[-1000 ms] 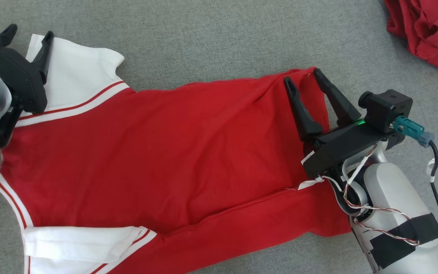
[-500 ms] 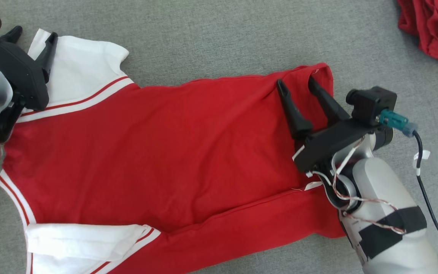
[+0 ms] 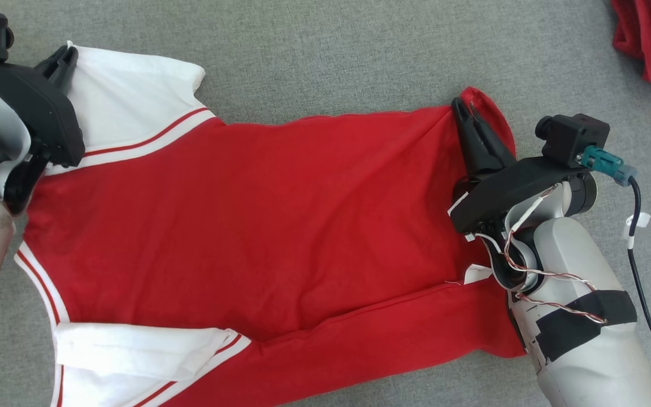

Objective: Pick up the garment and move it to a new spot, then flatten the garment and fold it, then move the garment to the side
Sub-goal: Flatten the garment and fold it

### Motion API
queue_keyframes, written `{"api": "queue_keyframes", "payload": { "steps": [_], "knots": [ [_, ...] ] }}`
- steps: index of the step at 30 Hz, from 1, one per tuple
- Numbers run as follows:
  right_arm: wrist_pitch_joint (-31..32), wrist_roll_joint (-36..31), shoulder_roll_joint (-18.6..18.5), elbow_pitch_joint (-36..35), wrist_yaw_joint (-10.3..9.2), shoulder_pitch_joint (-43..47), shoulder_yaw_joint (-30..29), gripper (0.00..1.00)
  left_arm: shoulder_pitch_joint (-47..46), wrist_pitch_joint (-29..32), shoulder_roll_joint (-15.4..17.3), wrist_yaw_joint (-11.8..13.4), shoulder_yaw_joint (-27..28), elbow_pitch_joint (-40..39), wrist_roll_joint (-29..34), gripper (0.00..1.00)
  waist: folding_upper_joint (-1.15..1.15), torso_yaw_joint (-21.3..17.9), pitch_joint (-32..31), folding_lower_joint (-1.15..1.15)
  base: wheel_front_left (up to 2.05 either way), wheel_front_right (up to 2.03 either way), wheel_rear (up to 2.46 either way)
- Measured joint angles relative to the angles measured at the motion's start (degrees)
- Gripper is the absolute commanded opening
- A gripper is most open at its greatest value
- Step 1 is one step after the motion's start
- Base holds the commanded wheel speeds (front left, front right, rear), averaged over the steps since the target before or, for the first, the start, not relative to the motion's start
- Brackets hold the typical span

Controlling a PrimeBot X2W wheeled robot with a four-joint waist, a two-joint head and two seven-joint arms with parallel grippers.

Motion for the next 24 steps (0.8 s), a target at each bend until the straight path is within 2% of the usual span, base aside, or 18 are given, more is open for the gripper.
{"api": "queue_keyframes", "payload": {
  "steps": [10, 15, 21, 24],
  "knots": [
    [-4.52, 0.74, -1.66, -0.56, 0.00, 0.74, 0.93, 0.00, 0.61, -5.28, 0.23, 0.04, -0.56, -2.64, -4.02, 0.00, 0.00, 0.31, -2.50, 0.00, 0.00, 0.00, 0.00],
    [-6.82, 3.19, -3.87, -2.10, 0.00, 4.76, 1.45, 0.00, 2.77, -9.79, 1.21, 0.05, -1.29, -8.76, -6.42, 0.00, 0.00, 0.97, -4.94, 0.00, 0.00, 0.00, 0.00],
    [-8.83, 5.94, -6.06, -5.23, 0.00, 10.18, 0.81, 0.00, 8.89, -13.30, 4.33, 0.04, -0.44, -18.31, -8.86, 0.00, -0.01, 2.40, -8.02, -0.01, 0.00, 0.00, 0.00],
    [-9.35, 6.89, -6.89, -7.02, 0.00, 13.06, 0.21, 0.00, 13.41, -14.21, 5.92, 1.36, 1.60, -24.12, -9.18, 0.00, -0.01, 3.33, -9.42, -0.01, 0.00, 0.00, 0.00]
  ]
}}
